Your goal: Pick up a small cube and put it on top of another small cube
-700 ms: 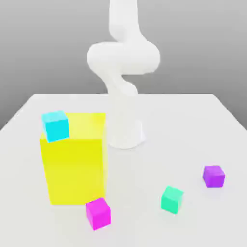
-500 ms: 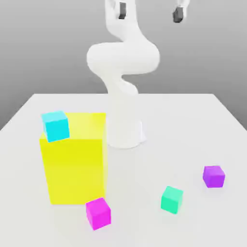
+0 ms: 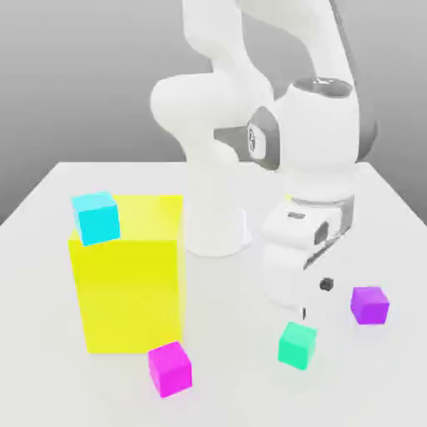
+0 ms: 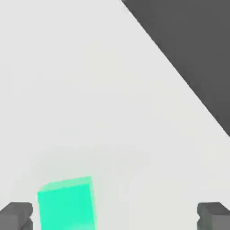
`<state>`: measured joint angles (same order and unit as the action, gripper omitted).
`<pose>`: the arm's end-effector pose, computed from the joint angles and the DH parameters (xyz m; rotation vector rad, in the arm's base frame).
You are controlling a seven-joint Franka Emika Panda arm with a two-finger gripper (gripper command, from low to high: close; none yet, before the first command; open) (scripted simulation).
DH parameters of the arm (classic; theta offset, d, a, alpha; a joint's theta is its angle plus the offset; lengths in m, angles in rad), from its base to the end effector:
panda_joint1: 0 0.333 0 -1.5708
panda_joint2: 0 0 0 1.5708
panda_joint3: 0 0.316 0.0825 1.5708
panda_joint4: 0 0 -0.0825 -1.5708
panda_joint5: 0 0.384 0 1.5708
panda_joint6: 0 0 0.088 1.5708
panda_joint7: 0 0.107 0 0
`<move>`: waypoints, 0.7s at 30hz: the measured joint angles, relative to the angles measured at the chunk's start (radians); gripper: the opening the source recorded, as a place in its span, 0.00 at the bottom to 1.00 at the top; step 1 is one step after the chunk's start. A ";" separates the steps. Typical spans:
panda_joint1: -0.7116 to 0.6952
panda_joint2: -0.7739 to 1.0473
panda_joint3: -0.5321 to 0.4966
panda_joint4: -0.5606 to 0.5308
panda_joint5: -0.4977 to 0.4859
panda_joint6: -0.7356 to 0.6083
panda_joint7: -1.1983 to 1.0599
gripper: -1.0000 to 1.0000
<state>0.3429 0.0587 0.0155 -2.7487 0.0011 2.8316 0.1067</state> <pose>0.3702 0.1387 0.2031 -3.1100 -0.3918 -0.0365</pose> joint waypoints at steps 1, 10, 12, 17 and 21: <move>0.001 0.036 0.000 -0.003 -0.006 0.027 -0.007 0.50; 0.009 0.246 -0.009 0.028 -0.020 0.194 -0.007 0.00; 0.009 0.246 -0.009 0.028 -0.021 0.193 -0.005 0.00; 0.008 0.163 -0.008 0.012 -0.020 0.126 -0.007 0.00; -0.010 0.032 -0.017 -0.007 -0.007 0.013 -0.007 0.00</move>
<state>0.3329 0.0904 -0.0016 -2.7554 -0.0058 2.8448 0.0992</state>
